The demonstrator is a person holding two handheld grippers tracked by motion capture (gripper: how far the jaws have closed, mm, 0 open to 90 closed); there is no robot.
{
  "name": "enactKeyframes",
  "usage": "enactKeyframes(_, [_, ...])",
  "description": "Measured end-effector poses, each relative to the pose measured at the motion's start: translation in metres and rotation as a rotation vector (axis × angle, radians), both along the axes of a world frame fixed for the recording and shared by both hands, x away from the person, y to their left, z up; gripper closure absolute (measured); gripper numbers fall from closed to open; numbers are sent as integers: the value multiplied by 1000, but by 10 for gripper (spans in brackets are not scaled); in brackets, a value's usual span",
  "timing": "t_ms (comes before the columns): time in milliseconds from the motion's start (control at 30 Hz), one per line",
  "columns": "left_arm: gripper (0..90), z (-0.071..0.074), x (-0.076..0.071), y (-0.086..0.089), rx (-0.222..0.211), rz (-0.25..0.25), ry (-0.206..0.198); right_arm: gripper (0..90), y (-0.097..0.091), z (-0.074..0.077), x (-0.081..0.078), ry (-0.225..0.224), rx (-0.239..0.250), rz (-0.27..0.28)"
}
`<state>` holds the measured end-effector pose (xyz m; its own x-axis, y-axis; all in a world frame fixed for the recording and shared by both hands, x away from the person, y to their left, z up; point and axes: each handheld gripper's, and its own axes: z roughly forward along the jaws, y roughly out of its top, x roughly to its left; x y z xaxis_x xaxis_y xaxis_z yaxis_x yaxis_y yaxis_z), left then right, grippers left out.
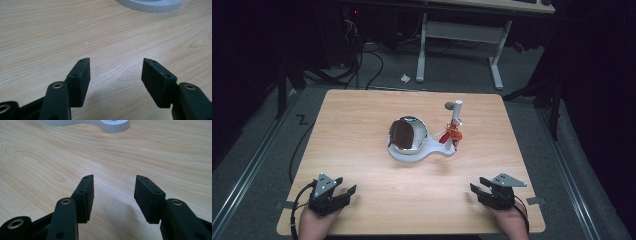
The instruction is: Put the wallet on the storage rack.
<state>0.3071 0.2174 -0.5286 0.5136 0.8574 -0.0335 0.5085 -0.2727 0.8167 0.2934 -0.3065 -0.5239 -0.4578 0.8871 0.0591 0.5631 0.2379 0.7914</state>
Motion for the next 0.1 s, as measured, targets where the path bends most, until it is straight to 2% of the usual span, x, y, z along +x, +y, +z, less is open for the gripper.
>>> enactKeyframes(100, [401, -2, 0, 1, -13, -5, 26, 509, 1, 0, -1, -4, -12, -7])
